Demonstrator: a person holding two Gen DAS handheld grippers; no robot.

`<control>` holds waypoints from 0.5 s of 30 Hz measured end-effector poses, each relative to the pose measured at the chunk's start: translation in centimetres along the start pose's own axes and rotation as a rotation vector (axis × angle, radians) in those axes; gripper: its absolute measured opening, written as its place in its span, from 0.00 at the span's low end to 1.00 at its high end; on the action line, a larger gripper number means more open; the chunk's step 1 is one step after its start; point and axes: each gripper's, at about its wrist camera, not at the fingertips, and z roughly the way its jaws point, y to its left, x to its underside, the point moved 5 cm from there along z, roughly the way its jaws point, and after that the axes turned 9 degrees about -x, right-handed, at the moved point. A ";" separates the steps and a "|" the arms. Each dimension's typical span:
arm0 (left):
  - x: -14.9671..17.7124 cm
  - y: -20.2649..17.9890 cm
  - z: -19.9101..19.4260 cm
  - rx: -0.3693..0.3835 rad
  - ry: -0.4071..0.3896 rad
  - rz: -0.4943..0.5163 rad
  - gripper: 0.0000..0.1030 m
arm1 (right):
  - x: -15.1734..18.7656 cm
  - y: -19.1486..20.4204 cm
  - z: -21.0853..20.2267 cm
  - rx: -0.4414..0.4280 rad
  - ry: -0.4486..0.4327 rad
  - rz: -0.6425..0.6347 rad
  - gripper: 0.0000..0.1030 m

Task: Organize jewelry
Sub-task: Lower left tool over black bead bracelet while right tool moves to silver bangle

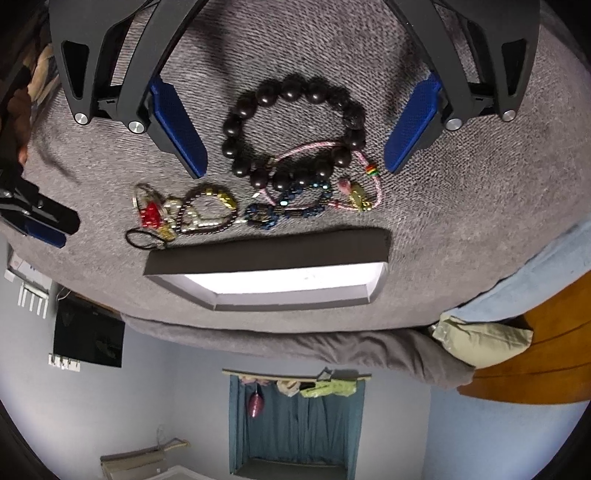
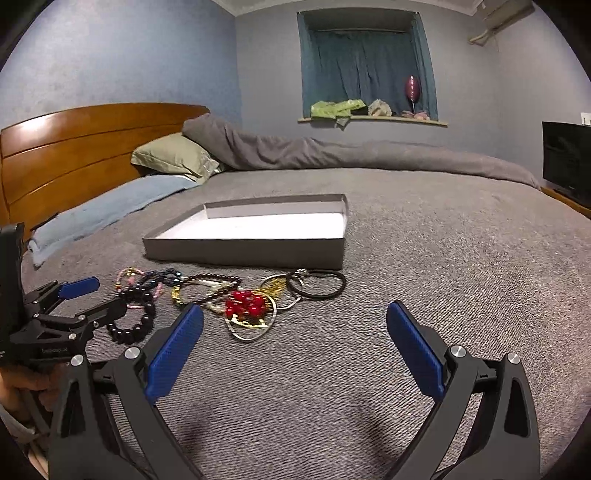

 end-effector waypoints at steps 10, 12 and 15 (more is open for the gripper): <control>0.7 1.5 2.1 -0.013 0.098 -0.029 0.66 | -0.8 -0.2 2.6 -0.048 0.092 -0.058 0.94; 0.9 1.9 2.2 -0.007 0.109 -0.040 0.63 | -1.2 -0.6 3.3 -0.039 0.108 -0.061 0.87; 0.9 2.0 1.9 0.003 0.106 -0.045 0.63 | -1.4 -1.3 4.0 -0.051 0.132 -0.034 0.70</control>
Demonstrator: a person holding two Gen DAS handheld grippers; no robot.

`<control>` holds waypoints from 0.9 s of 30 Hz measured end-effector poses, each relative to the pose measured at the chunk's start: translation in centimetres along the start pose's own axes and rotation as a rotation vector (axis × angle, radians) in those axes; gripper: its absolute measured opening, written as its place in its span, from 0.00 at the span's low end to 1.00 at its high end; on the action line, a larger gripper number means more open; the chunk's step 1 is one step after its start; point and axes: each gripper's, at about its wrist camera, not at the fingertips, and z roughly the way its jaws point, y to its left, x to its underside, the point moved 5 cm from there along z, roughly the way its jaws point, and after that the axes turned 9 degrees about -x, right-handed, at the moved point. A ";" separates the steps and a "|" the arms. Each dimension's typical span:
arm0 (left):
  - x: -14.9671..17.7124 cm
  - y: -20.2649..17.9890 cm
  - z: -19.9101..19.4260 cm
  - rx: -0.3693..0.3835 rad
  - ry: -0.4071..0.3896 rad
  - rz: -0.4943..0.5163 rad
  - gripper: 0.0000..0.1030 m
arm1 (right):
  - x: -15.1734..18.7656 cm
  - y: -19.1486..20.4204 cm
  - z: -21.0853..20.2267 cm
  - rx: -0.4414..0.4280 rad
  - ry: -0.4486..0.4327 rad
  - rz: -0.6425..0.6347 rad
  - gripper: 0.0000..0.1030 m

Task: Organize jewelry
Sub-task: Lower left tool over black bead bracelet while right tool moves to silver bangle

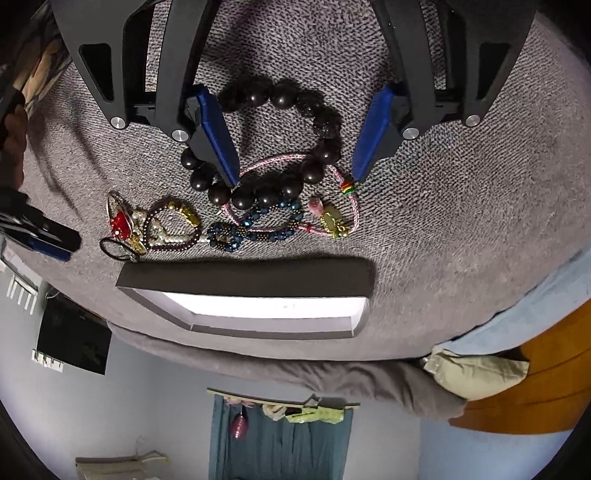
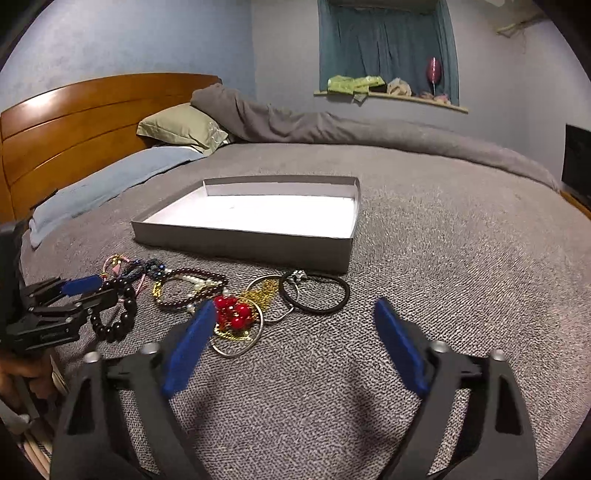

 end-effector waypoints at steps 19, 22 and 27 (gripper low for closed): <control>1.2 -0.2 0.2 -0.008 0.032 0.038 0.63 | 2.2 4.3 5.1 -0.056 0.181 -0.070 0.66; 1.2 -0.3 0.3 -0.011 0.037 0.042 0.59 | 2.2 4.1 5.2 -0.036 0.176 -0.068 0.49; 1.3 0.2 0.3 -0.016 0.042 0.030 0.46 | 2.1 3.8 4.7 -0.050 0.148 -0.049 0.46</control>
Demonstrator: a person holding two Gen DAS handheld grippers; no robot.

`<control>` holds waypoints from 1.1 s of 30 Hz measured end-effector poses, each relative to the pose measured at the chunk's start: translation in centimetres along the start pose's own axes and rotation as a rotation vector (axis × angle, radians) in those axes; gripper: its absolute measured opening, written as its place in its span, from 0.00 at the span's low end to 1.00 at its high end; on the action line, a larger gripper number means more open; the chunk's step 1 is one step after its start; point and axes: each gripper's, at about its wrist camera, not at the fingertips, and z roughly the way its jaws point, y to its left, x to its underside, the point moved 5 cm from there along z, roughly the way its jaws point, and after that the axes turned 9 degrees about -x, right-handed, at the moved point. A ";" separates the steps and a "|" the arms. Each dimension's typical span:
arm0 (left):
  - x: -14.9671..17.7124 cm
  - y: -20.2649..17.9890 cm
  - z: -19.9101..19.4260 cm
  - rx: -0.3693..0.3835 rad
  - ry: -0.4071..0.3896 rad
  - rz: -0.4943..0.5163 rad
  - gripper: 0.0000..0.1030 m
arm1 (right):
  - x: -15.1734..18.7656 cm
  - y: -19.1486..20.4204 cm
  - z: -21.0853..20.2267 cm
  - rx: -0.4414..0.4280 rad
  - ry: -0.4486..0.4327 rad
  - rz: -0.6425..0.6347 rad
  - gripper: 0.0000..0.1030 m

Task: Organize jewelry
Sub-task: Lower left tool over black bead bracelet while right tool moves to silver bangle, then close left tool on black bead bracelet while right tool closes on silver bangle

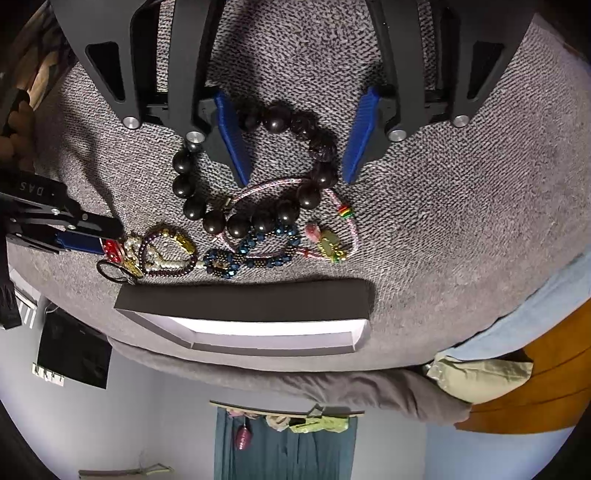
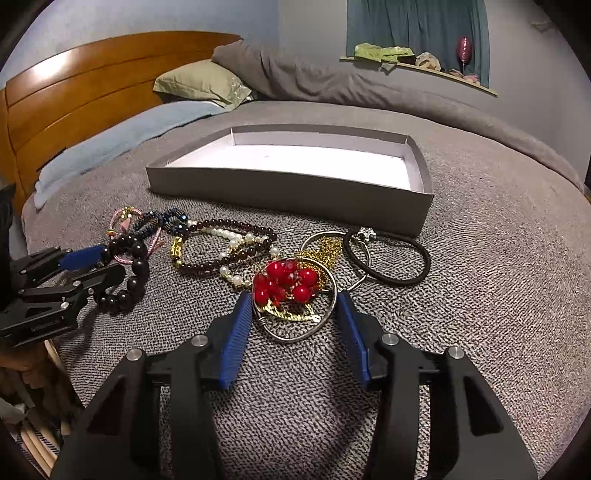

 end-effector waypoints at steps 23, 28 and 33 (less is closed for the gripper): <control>-3.4 -1.0 -4.8 0.164 -0.219 -0.044 0.14 | -1.3 -0.3 -3.8 -0.062 -0.150 0.032 0.46; -5.0 -0.9 -5.1 0.190 -0.246 -0.064 0.14 | -2.0 -0.1 -4.0 -0.062 -0.168 0.020 0.46; -7.5 -1.0 -5.6 0.192 -0.297 -0.062 0.14 | -3.4 -0.4 -4.3 -0.051 -0.203 0.015 0.46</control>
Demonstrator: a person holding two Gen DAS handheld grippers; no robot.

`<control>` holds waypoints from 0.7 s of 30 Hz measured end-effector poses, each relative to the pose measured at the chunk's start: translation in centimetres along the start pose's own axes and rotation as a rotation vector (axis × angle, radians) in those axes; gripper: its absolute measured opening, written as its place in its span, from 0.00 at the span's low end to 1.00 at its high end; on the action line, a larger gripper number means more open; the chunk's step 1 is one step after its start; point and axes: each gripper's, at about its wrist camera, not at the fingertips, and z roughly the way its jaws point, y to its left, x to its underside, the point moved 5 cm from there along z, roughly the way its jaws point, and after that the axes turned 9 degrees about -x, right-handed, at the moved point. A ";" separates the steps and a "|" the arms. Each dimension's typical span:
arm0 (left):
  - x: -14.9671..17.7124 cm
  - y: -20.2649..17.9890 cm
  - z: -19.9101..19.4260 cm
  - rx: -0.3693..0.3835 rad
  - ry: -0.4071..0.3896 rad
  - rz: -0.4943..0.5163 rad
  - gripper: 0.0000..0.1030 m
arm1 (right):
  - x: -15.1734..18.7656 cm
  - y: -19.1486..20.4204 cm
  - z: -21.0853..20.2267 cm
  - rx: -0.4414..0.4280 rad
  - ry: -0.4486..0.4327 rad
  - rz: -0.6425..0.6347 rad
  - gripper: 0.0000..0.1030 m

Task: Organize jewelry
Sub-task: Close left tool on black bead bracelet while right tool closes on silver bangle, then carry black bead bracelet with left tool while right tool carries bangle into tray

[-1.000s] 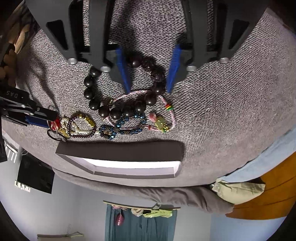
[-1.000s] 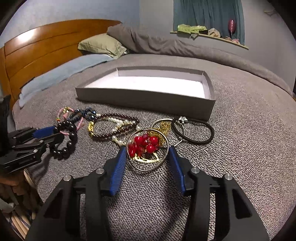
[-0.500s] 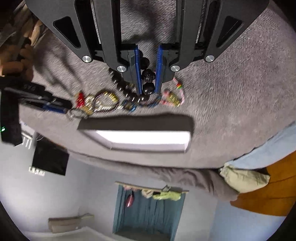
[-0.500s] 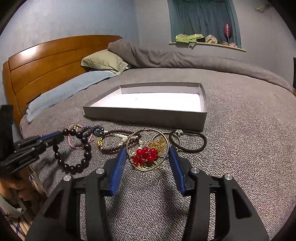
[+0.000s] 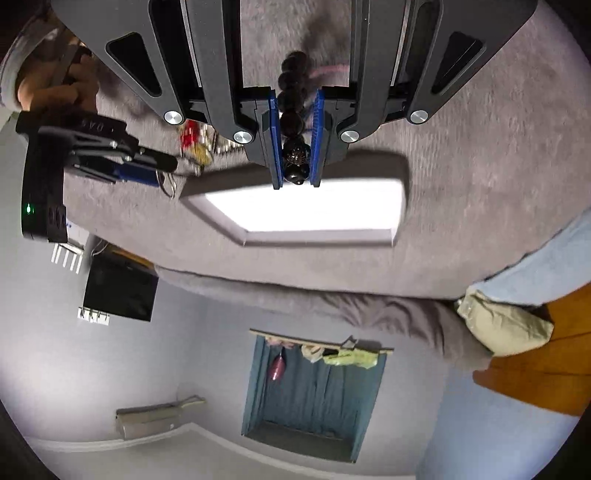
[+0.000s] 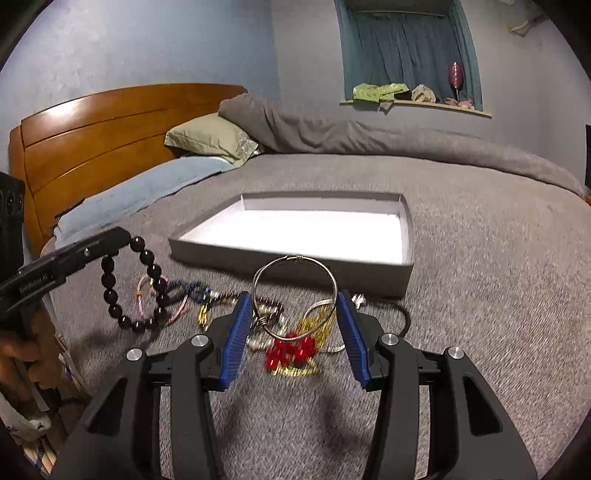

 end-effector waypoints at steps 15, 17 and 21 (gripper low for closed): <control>-6.9 -0.1 3.7 -0.015 -0.104 -0.023 0.14 | -5.5 -2.8 3.5 0.041 -0.045 -0.023 0.46; -7.2 -0.1 4.5 -0.014 -0.100 -0.028 0.14 | -5.9 -3.1 4.3 0.041 -0.035 -0.020 0.46; -7.8 -0.4 6.2 -0.016 -0.092 -0.024 0.14 | -6.6 -3.5 5.9 0.045 -0.009 -0.023 0.46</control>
